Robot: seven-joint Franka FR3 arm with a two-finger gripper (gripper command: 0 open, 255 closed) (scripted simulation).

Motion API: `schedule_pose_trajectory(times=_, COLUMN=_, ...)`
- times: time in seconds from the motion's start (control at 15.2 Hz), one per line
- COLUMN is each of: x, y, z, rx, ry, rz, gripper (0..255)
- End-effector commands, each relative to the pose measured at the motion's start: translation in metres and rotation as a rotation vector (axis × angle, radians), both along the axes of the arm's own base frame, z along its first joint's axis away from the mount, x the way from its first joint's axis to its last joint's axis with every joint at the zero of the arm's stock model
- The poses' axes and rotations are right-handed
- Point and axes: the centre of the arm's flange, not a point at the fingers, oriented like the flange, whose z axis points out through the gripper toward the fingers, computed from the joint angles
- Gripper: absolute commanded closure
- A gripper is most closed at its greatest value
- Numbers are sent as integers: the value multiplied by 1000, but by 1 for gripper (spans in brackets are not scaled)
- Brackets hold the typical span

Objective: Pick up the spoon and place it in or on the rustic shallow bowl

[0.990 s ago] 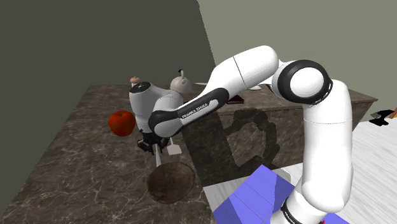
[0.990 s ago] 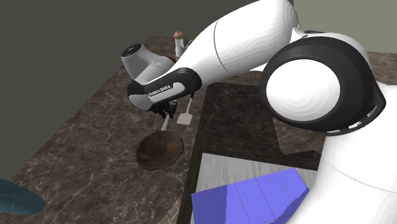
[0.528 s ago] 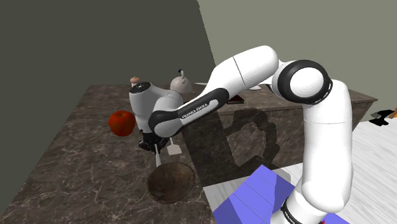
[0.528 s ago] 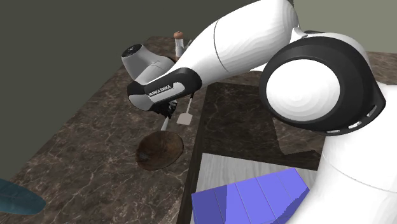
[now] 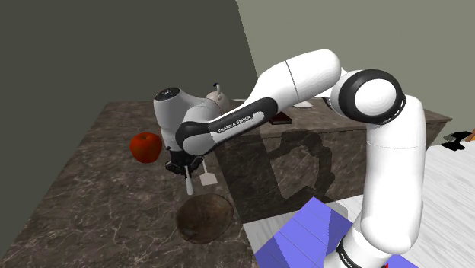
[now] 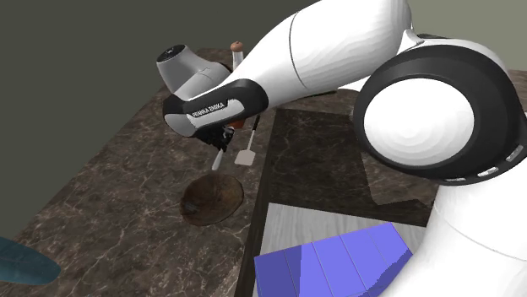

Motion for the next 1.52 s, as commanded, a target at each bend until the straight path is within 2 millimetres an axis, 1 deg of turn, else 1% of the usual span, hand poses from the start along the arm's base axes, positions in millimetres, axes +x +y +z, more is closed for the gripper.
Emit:
schedule_pose_trajectory(times=0.0, x=0, y=0, z=11, rx=0, ry=0, rz=0, gripper=255)
schedule_pose_trajectory(times=0.99, x=0, y=0, z=90, rx=0, ry=0, rz=0, gripper=255)
schedule_pose_trajectory(times=1.06, x=0, y=0, z=91, rx=0, ry=0, rz=0, gripper=255)
schedule_pose_trajectory(times=1.45, x=-77, y=20, z=95, rx=0, ry=0, rz=0, gripper=255)
